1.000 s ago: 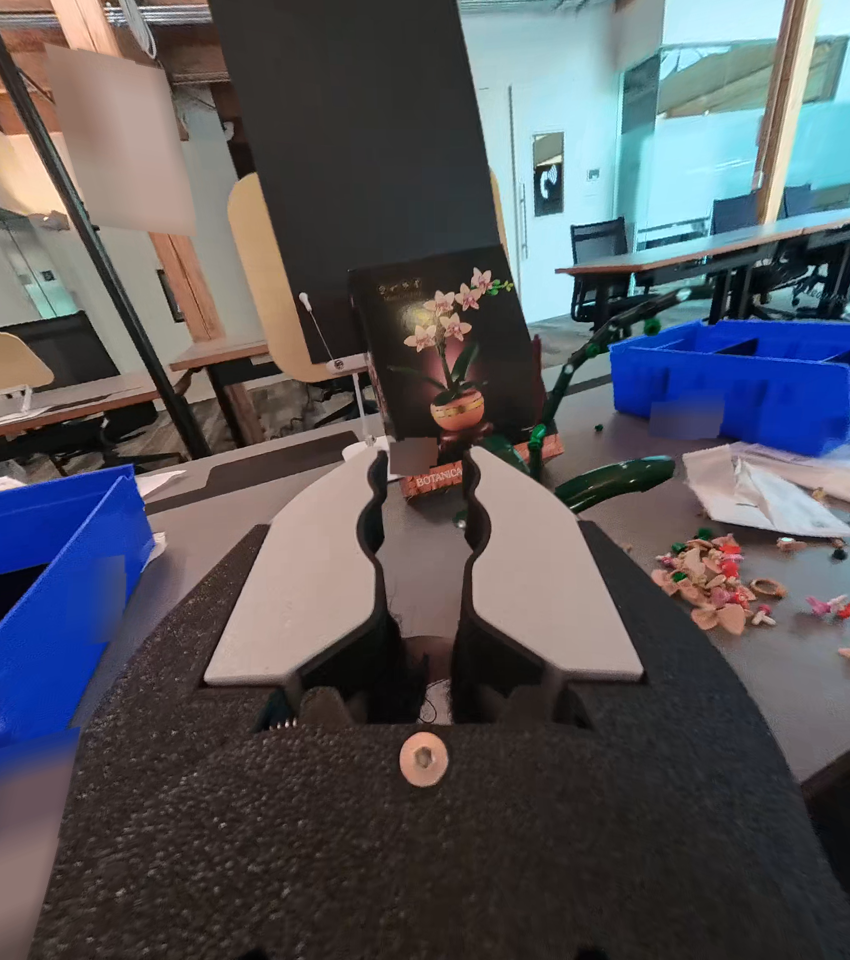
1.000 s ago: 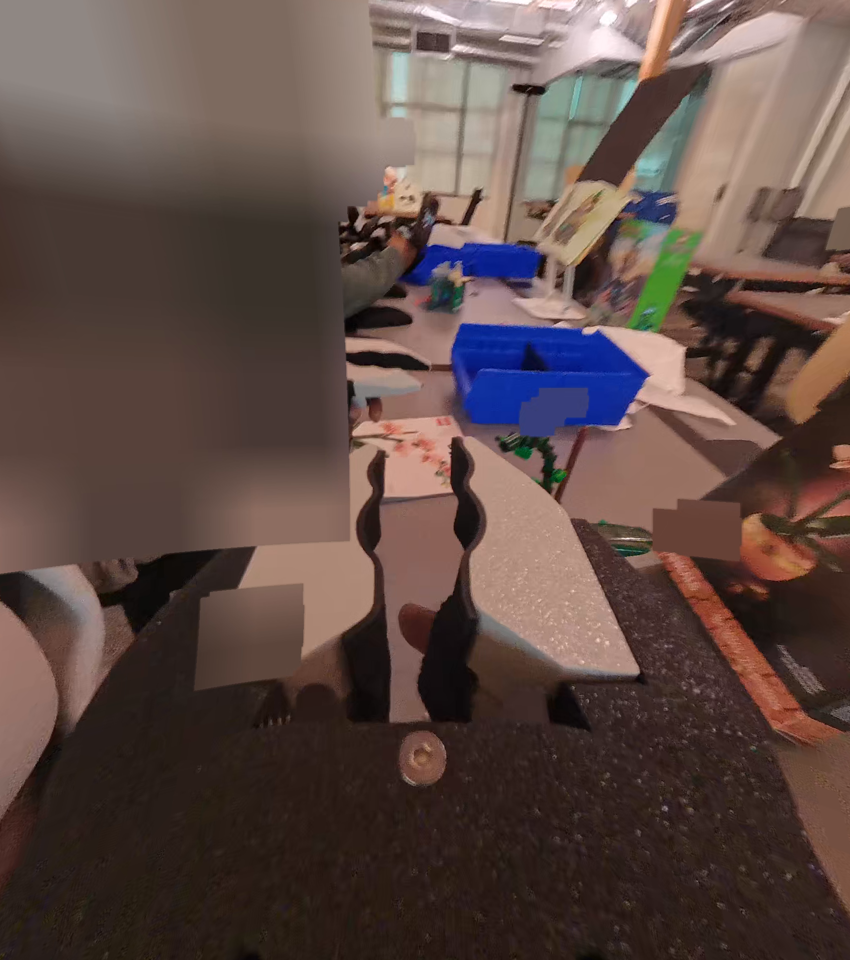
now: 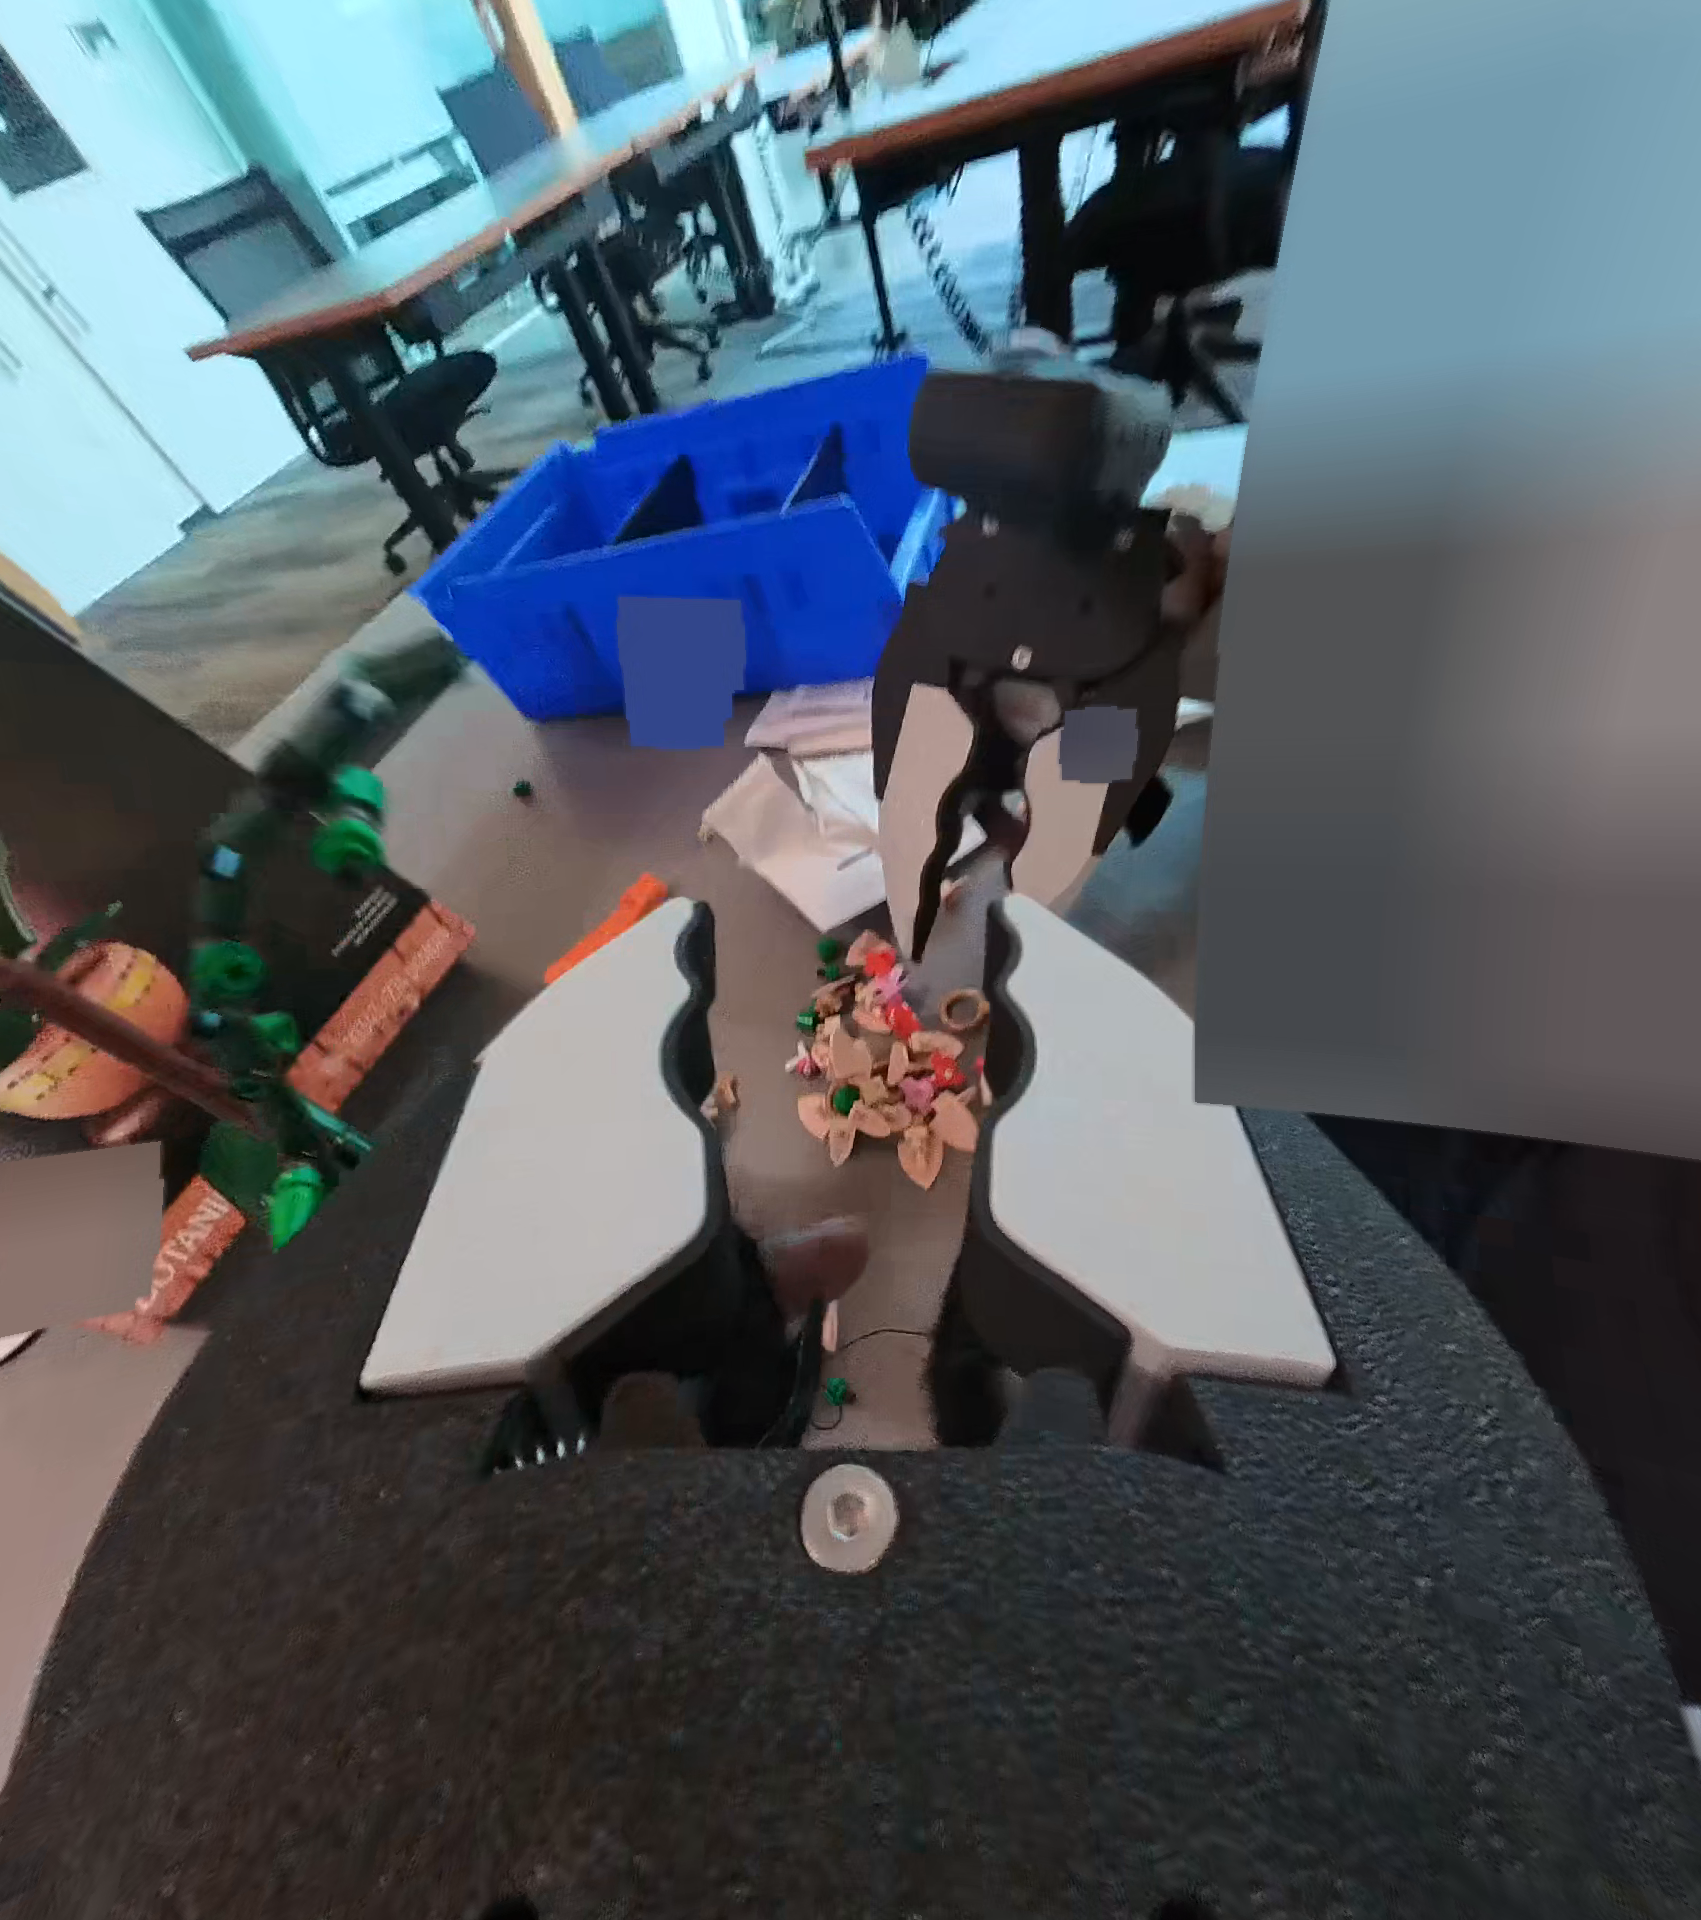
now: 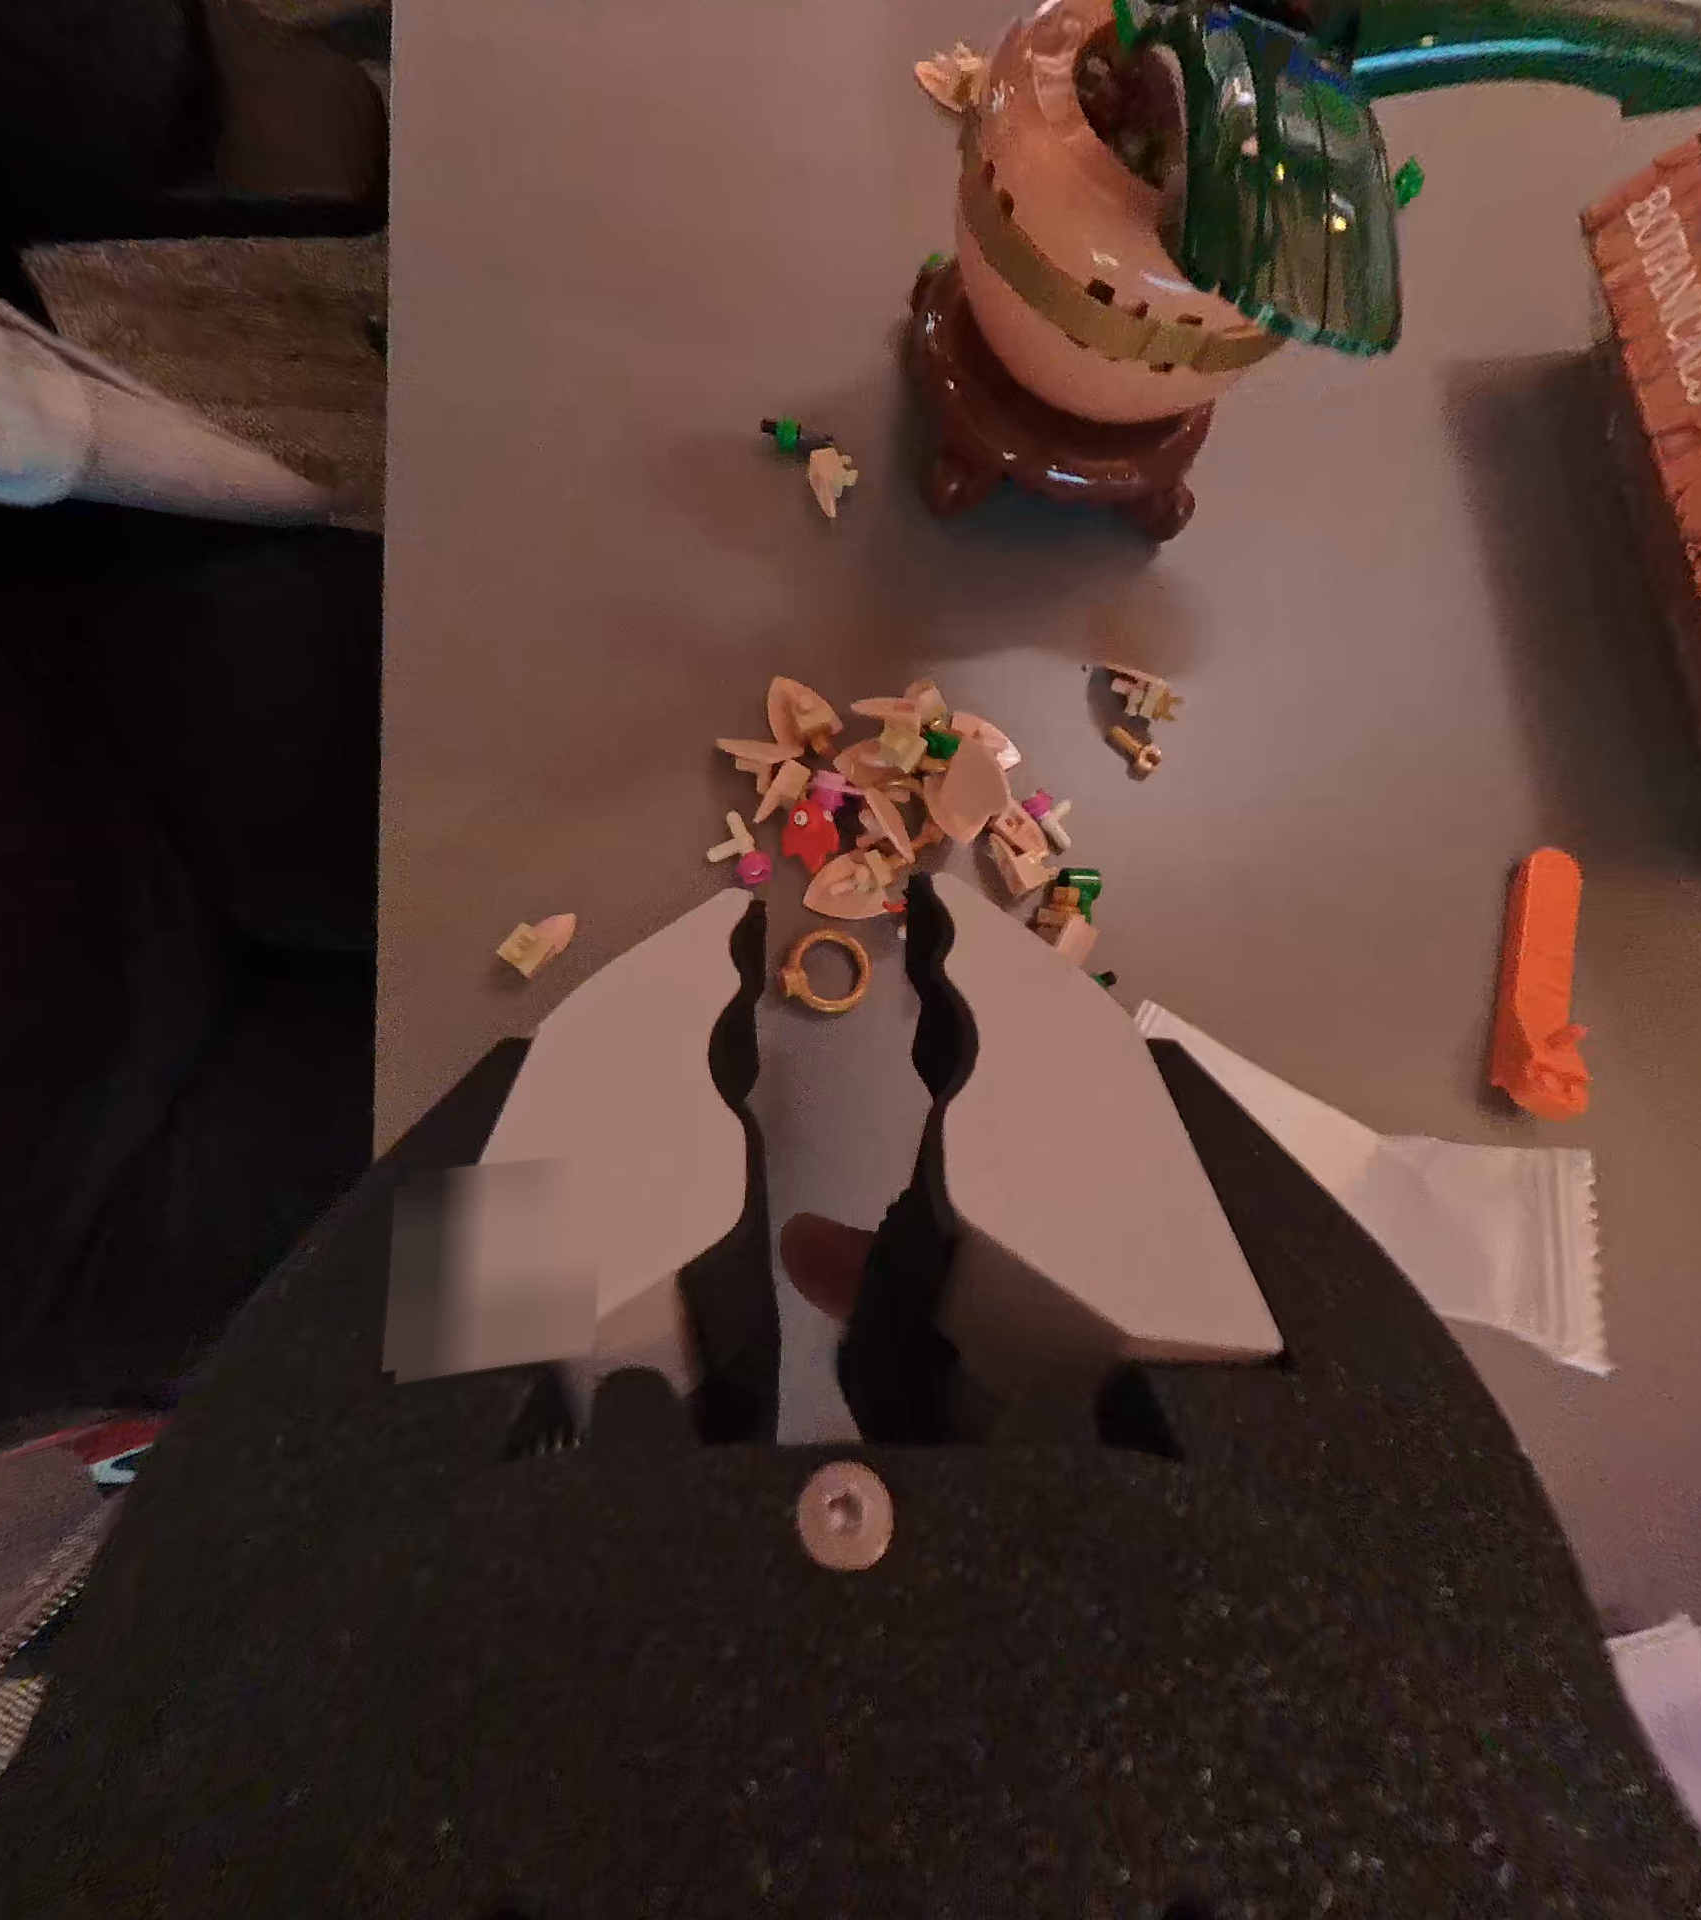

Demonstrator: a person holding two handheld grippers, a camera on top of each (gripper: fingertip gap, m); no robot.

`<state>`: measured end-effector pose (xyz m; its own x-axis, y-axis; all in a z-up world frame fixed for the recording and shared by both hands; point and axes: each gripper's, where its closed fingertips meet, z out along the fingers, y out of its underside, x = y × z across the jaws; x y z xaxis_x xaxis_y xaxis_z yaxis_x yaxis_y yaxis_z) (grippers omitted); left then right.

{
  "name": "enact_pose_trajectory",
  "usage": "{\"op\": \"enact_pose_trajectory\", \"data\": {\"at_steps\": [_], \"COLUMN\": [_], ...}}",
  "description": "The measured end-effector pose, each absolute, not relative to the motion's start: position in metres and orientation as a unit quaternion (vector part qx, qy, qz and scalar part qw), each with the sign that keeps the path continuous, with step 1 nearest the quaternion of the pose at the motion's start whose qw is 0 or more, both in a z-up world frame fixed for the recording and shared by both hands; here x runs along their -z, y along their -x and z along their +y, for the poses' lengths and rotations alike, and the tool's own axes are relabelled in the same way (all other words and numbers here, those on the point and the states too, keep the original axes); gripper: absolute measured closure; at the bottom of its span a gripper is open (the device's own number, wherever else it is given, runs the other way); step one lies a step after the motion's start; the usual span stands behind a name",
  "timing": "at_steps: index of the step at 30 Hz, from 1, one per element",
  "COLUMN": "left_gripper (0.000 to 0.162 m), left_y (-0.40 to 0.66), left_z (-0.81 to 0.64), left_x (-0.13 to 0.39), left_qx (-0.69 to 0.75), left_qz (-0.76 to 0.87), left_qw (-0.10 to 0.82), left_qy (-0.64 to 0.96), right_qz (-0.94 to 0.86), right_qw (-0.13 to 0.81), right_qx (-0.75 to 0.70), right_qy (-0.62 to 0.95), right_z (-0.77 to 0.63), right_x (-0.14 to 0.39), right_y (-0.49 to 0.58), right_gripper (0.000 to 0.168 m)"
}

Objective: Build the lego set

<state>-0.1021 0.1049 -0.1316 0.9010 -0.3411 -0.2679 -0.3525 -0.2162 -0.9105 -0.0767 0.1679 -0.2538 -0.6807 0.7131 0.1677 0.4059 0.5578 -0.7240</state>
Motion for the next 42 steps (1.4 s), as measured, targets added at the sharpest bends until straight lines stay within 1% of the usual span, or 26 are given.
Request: {"op": "enact_pose_trajectory", "data": {"at_steps": [1, 4, 8, 12, 15, 17, 19, 21, 23, 24, 26, 27, 32, 34, 36, 39, 42], "left_gripper": [0.115, 0.127, 0.134, 0.135, 0.135, 0.135, 0.134, 0.134, 0.134, 0.134, 0.134, 0.133, 0.129, 0.127, 0.124, 0.121, 0.114], "left_y": [0.101, 0.104, 0.114, 0.124, 0.120, 0.111, 0.106, 0.101, 0.094, 0.090, 0.088, 0.088, 0.096, 0.107, 0.131, 0.123, 0.111], "left_z": [0.105, 0.098, 0.088, 0.072, 0.065, 0.058, 0.054, 0.055, 0.055, 0.055, 0.058, 0.061, 0.091, 0.117, 0.137, 0.142, 0.145], "left_x": [0.143, 0.169, 0.183, 0.187, 0.185, 0.189, 0.191, 0.187, 0.185, 0.186, 0.187, 0.187, 0.209, 0.211, 0.209, 0.216, 0.215], "left_qx": [-0.016, -0.047, -0.005, 0.051, 0.112, 0.135, 0.118, 0.111, 0.126, 0.127, 0.105, 0.096, 0.066, 0.022, -0.067, -0.149, -0.190], "left_qz": [0.229, 0.272, 0.260, 0.268, 0.269, 0.297, 0.339, 0.360, 0.355, 0.361, 0.373, 0.371, 0.324, 0.263, 0.194, 0.245, 0.258], "left_qw": [0.576, 0.540, 0.503, 0.505, 0.515, 0.504, 0.488, 0.491, 0.505, 0.506, 0.509, 0.509, 0.467, 0.488, 0.516, 0.528, 0.553], "left_qy": [0.785, 0.796, 0.824, 0.819, 0.806, 0.800, 0.796, 0.786, 0.777, 0.773, 0.769, 0.770, 0.820, 0.832, 0.832, 0.799, 0.769], "right_qz": [-0.848, -0.829, -0.837, -0.854, -0.848, -0.849, -0.859, -0.864, -0.860, -0.855, -0.850, -0.846, -0.784, -0.765, -0.754, -0.742, -0.748], "right_qw": [0.223, 0.216, 0.206, 0.195, 0.181, 0.156, 0.139, 0.125, 0.119, 0.130, 0.149, 0.160, 0.234, 0.264, 0.286, 0.309, 0.298], "right_qx": [-0.343, -0.378, -0.360, -0.350, -0.358, -0.355, -0.321, -0.292, -0.295, -0.302, -0.317, -0.326, -0.401, -0.410, -0.415, -0.426, -0.437], "right_qy": [0.337, 0.351, 0.357, 0.332, 0.347, 0.360, 0.374, 0.390, 0.400, 0.400, 0.393, 0.390, 0.413, 0.421, 0.422, 0.416, 0.402], "right_z": [0.167, 0.165, 0.172, 0.173, 0.175, 0.169, 0.170, 0.172, 0.167, 0.164, 0.159, 0.158, 0.166, 0.176, 0.181, 0.180, 0.170], "right_x": [0.255, 0.254, 0.262, 0.261, 0.249, 0.246, 0.255, 0.268, 0.278, 0.281, 0.283, 0.281, 0.251, 0.242, 0.235, 0.226, 0.223], "right_y": [0.075, 0.073, 0.079, 0.093, 0.107, 0.115, 0.119, 0.120, 0.121, 0.124, 0.126, 0.126, 0.127, 0.124, 0.116, 0.103, 0.092], "right_gripper": [0.144, 0.148, 0.146, 0.144, 0.145, 0.146, 0.145, 0.145, 0.146, 0.149, 0.159, 0.162, 0.164, 0.164, 0.164, 0.164, 0.164]}}
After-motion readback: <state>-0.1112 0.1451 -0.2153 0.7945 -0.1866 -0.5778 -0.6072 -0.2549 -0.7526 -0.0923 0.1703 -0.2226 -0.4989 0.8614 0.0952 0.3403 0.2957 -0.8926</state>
